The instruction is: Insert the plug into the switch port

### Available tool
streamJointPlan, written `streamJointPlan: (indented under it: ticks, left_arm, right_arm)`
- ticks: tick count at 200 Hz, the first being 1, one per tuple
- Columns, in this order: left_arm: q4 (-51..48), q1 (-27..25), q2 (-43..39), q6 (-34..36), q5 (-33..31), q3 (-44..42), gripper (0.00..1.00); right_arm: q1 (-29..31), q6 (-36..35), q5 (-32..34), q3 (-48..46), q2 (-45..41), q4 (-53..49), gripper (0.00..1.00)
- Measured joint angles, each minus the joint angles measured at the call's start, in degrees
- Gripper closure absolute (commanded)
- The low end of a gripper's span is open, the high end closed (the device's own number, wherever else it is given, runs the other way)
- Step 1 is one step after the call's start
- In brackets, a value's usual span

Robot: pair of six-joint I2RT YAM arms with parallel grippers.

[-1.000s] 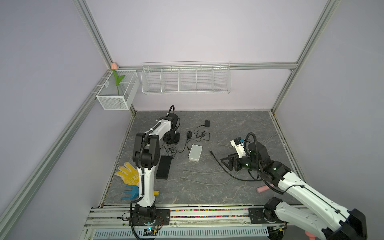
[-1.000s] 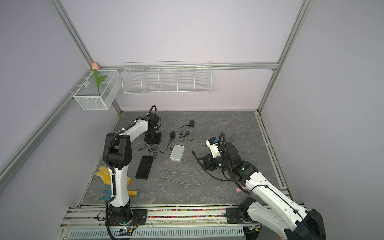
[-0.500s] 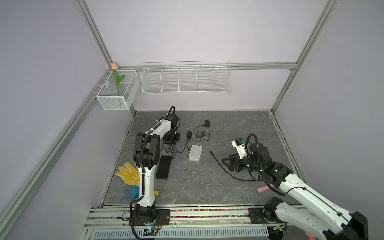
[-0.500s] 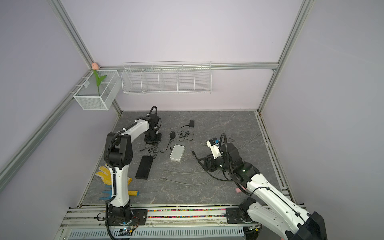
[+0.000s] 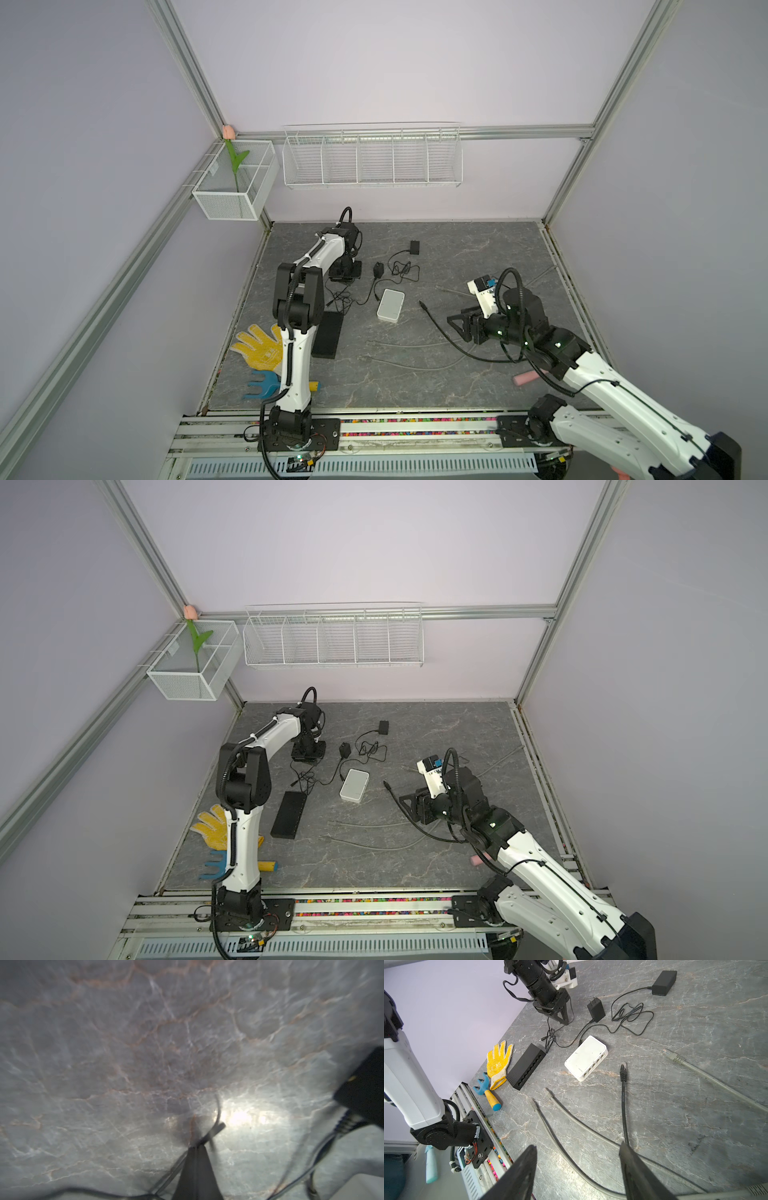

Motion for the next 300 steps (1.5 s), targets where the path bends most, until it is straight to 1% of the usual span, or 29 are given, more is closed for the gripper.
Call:
streamJointPlan:
  ticks: [30,67,88,109,151,185,213,250,300]
  left_arm:
    - [-0.6,0.0,-1.7,-0.2,1.3,4.4,1.00]
    - [0.0,0.0,-8.5,-0.7,5.6,4.9,1.00]
    - [0.1,-0.1,-9.3,-0.6,6.0,5.8,0.91]
    - [0.3,-0.1,-7.9,-0.3,5.4,4.9,0.80]
    - [0.6,-0.1,-5.4,0.5,4.5,-0.8,0.75]
    - [1.7,-0.1,-5.3,0.7,4.0,-4.9,0.72]
    - [2.5,-0.2,-5.3,0.7,3.2,-6.8,0.71]
    - [3.1,-0.4,-5.2,0.7,2.3,-6.9,0.71]
    - [3.0,-0.9,-2.7,1.0,1.1,-6.8,0.73]
  right_arm:
    - [0.0,0.2,0.4,0.0,-1.2,-0.5,0.37]
    - [0.0,0.2,1.4,0.0,-2.3,-0.5,0.37]
    - [0.0,0.4,1.5,0.0,-2.3,-0.5,0.35]
    - [0.0,0.6,1.6,0.0,-2.4,-0.6,0.33]
    - [0.0,0.8,1.9,0.0,-3.8,-1.0,0.30]
    - [0.0,0.9,1.9,-0.3,-3.7,-1.0,0.29]
    - [0.0,0.9,1.9,-0.9,-3.2,-0.9,0.29]
    - [0.0,0.9,1.9,-1.4,-2.8,-0.8,0.29]
    - [0.0,0.9,1.9,-2.0,-3.0,-0.8,0.29]
